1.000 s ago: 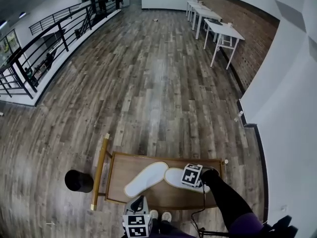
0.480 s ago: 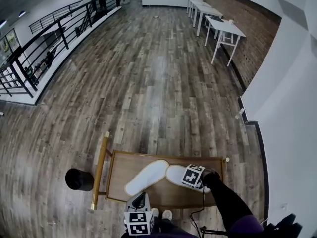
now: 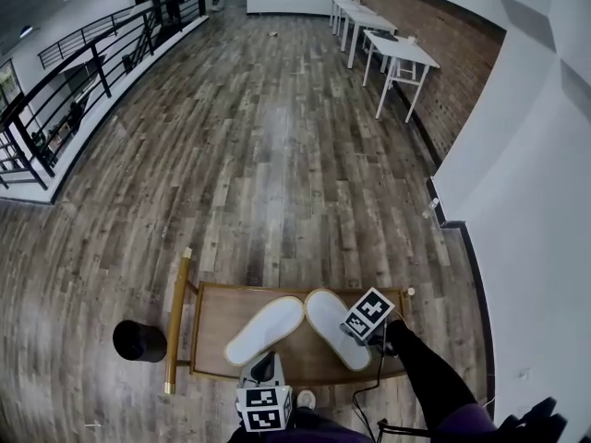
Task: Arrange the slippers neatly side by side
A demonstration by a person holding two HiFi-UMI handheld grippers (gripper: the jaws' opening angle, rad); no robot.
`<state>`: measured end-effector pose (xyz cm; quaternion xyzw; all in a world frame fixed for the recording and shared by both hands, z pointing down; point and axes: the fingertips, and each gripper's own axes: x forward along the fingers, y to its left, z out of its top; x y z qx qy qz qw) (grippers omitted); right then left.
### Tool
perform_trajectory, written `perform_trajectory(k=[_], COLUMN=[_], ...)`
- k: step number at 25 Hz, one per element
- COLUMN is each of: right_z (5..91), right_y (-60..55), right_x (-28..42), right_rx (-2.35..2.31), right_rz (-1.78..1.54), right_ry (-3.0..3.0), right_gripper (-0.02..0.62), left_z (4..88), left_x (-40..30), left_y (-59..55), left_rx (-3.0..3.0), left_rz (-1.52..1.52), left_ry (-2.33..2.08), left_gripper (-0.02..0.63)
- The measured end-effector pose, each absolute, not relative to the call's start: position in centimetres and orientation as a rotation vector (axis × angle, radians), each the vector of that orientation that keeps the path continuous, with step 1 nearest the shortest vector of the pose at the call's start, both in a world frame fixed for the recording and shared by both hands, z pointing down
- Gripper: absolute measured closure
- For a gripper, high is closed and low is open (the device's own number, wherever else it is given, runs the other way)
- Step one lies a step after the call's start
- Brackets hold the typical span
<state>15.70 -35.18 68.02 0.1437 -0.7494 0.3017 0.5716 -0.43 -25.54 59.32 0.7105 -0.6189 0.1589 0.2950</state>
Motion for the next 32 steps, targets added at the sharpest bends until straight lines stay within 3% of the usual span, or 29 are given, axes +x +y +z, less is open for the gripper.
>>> perform_trajectory(k=[13, 32], right_z=[70.1, 72.9], right_y=[-33.1, -34.1], right_x=[15.8, 15.5], right_rx=[0.625, 0.674], right_rz=[1.343, 1.249], right_ry=[-1.712, -1.613], right_gripper=[0.575, 0.575], left_z=[58.4, 59.2], left_x=[-1.3, -2.0], left_y=[-29.2, -28.9], left_rx=[1.918, 1.884], left_rz=[0.412, 0.424], left_ry=[-1.695, -1.704], left_gripper=[0.606, 0.606])
